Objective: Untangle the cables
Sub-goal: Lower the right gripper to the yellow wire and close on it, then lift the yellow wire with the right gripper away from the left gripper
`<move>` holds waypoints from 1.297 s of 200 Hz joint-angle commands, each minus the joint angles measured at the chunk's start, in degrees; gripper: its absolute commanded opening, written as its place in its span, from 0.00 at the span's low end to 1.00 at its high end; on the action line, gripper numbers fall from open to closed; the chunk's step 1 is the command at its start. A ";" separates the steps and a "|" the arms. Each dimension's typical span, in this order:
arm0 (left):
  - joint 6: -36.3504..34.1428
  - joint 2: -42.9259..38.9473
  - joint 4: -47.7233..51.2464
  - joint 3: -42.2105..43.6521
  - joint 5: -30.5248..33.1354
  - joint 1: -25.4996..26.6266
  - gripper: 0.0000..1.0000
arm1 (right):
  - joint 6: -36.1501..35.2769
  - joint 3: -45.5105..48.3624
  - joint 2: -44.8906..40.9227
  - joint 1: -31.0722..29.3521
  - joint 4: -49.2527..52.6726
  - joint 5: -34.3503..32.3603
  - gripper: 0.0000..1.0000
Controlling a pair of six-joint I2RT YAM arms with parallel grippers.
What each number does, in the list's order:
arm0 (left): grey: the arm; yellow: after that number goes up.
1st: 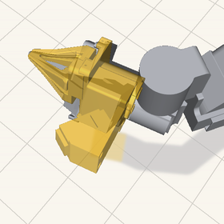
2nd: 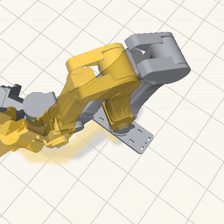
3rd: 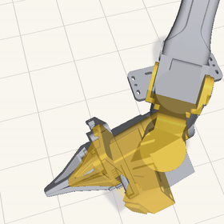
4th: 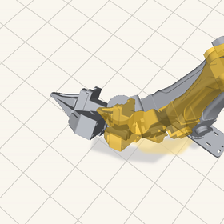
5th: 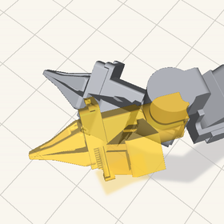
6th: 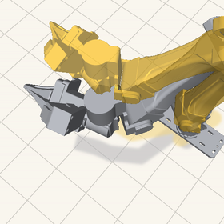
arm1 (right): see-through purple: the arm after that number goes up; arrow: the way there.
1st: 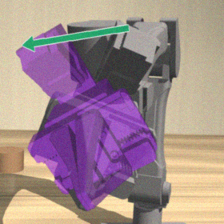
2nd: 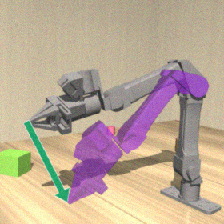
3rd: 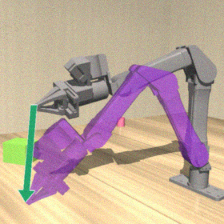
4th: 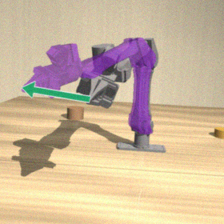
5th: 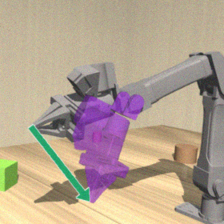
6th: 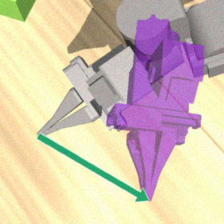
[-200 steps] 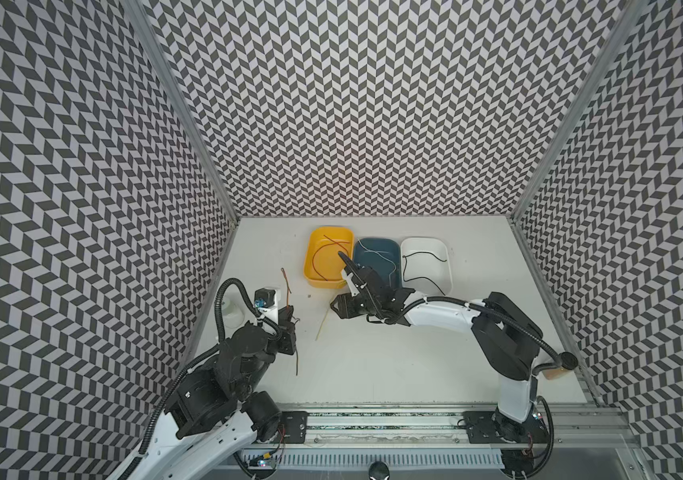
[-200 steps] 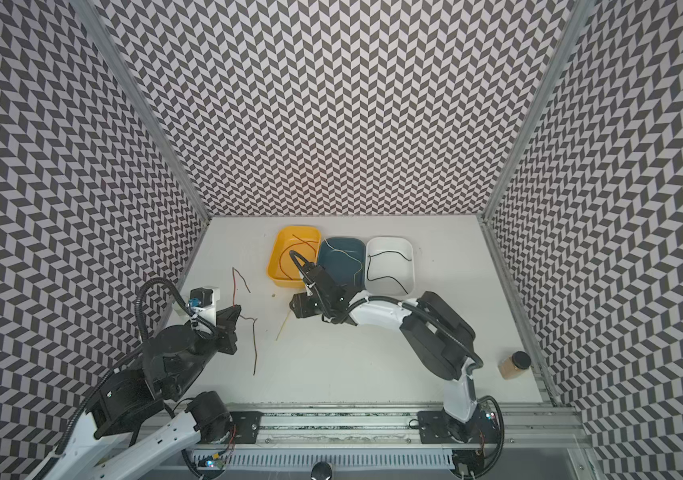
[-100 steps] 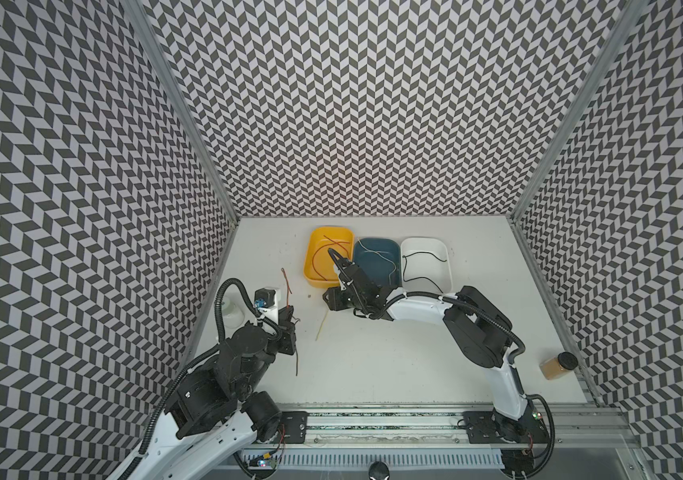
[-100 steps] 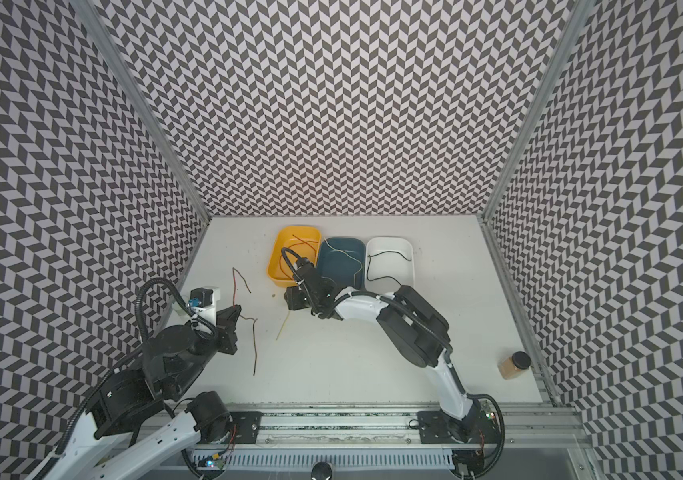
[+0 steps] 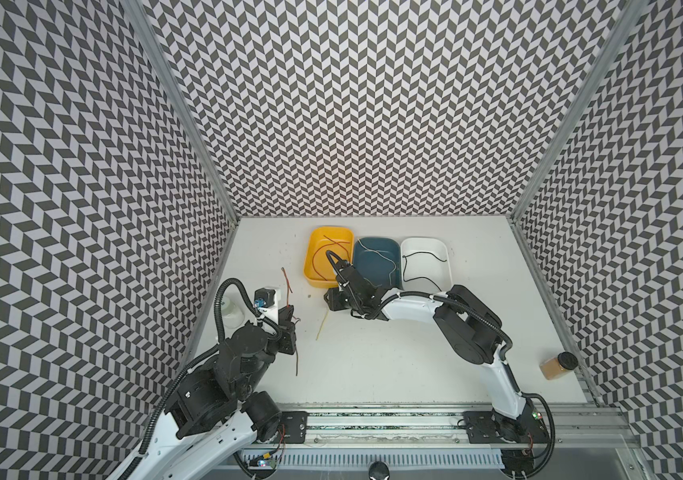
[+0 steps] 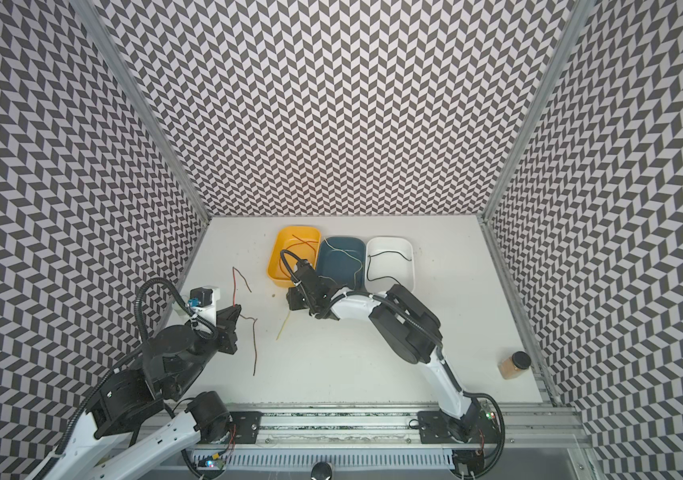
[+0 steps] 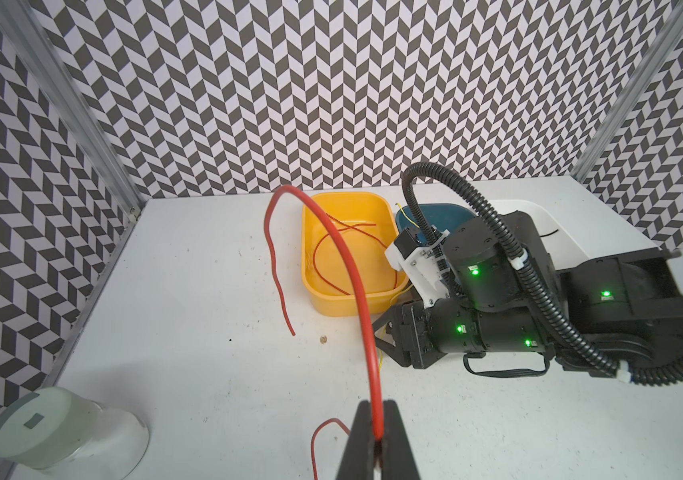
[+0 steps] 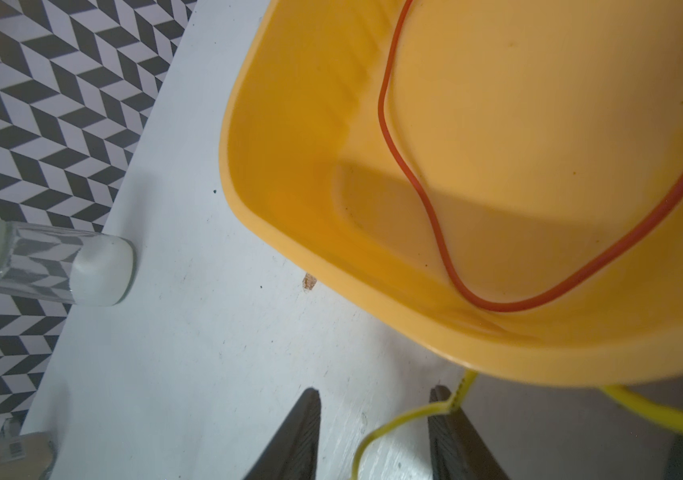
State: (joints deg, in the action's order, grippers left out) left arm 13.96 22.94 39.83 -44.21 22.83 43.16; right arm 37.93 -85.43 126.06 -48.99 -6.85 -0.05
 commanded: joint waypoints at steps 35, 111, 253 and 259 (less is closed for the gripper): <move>0.28 -0.67 -1.11 0.47 0.02 -0.53 0.00 | 1.43 -1.23 1.28 0.36 -3.51 0.25 0.25; 0.28 -0.88 -1.16 0.54 0.01 -0.58 0.00 | 1.63 0.85 -2.73 0.30 -2.42 1.45 0.09; 0.22 -0.80 -1.08 0.62 -0.08 -0.55 0.00 | 5.99 13.77 -18.66 0.37 -5.95 4.94 0.01; 0.28 -0.79 -1.07 0.62 -0.07 -0.59 0.00 | 5.76 13.80 -19.64 0.54 -4.86 5.79 0.01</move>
State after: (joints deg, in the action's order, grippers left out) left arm 13.89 22.55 39.46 -43.88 22.44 42.78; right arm 42.39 -72.97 110.76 -48.84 -10.66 3.92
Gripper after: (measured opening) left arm 0.048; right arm 0.048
